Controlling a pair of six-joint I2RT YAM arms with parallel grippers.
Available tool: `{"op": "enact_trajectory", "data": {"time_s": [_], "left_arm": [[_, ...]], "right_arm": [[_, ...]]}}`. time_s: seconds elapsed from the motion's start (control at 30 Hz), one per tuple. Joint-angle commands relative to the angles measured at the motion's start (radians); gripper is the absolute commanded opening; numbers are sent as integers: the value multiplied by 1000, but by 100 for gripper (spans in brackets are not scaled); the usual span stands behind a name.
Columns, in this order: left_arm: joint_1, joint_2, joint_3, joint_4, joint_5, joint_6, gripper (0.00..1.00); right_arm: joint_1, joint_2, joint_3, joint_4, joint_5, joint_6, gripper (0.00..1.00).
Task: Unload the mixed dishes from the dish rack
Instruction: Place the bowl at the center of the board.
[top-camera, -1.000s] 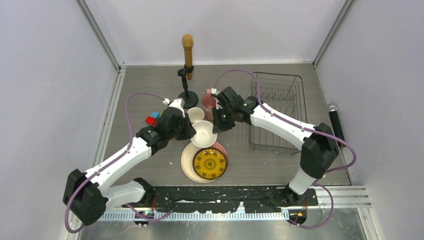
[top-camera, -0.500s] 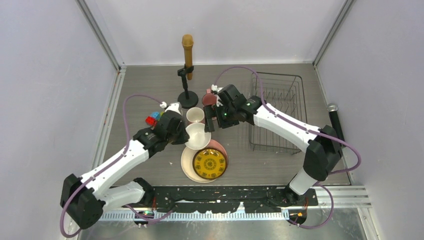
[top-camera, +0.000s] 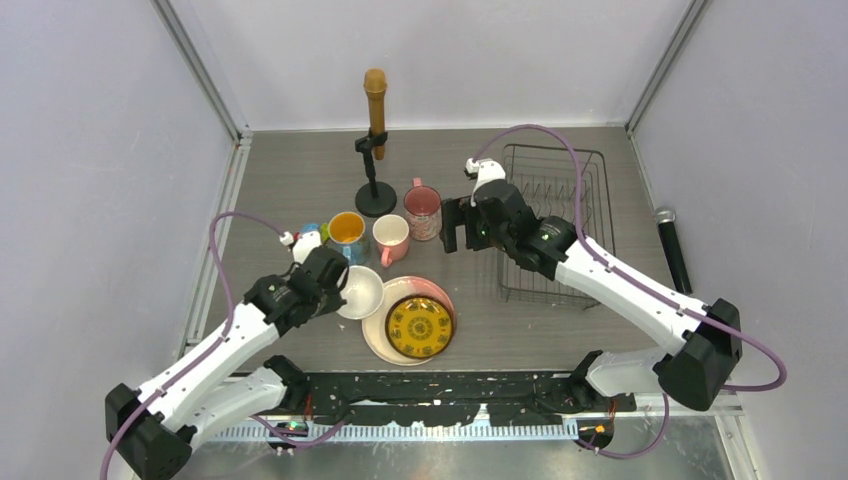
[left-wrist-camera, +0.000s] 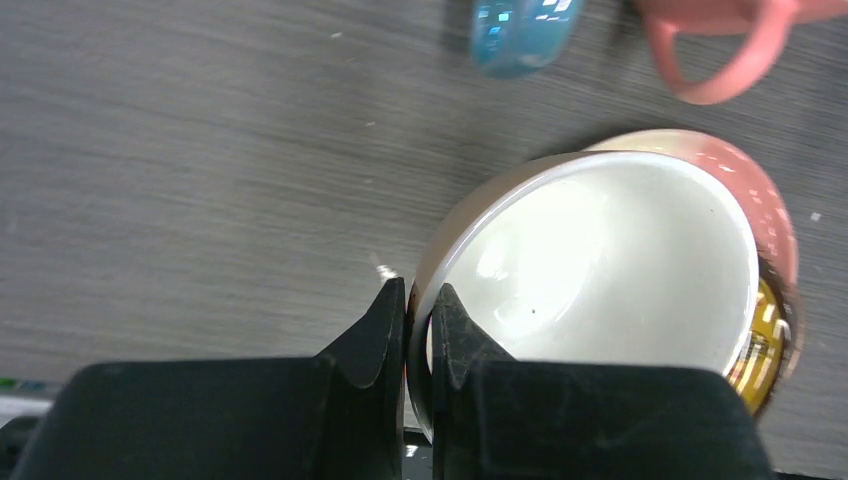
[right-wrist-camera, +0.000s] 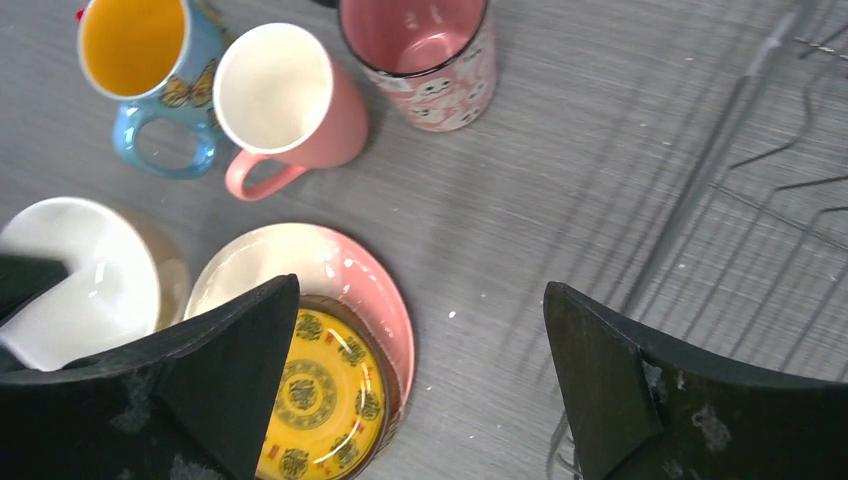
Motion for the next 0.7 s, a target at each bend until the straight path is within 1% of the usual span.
{"op": "enact_trajectory", "data": {"time_s": [0.0,0.07,0.13,0.3,0.47,0.67], "left_arm": [[3,-78,13,-86,-153,-127,0],[5,-79,20,-146,-218,-177,0],[9,-70,21,-187,-254,-221,0],[62,-13,3,-160,-206,-239,0],[123,57,-2,-144,-202,-243,0],[169,105,-46,-81,-208,-256,0]], "right_arm": [[-6,-55,-36,93,153,-7,99],[-9,-66,-45,97,174,-4,99],[-13,-76,-55,102,193,0,99],[-17,-88,-70,112,215,-15,99],[-18,-115,-92,127,249,-32,99],[-22,-145,-109,135,286,-34,99]]}}
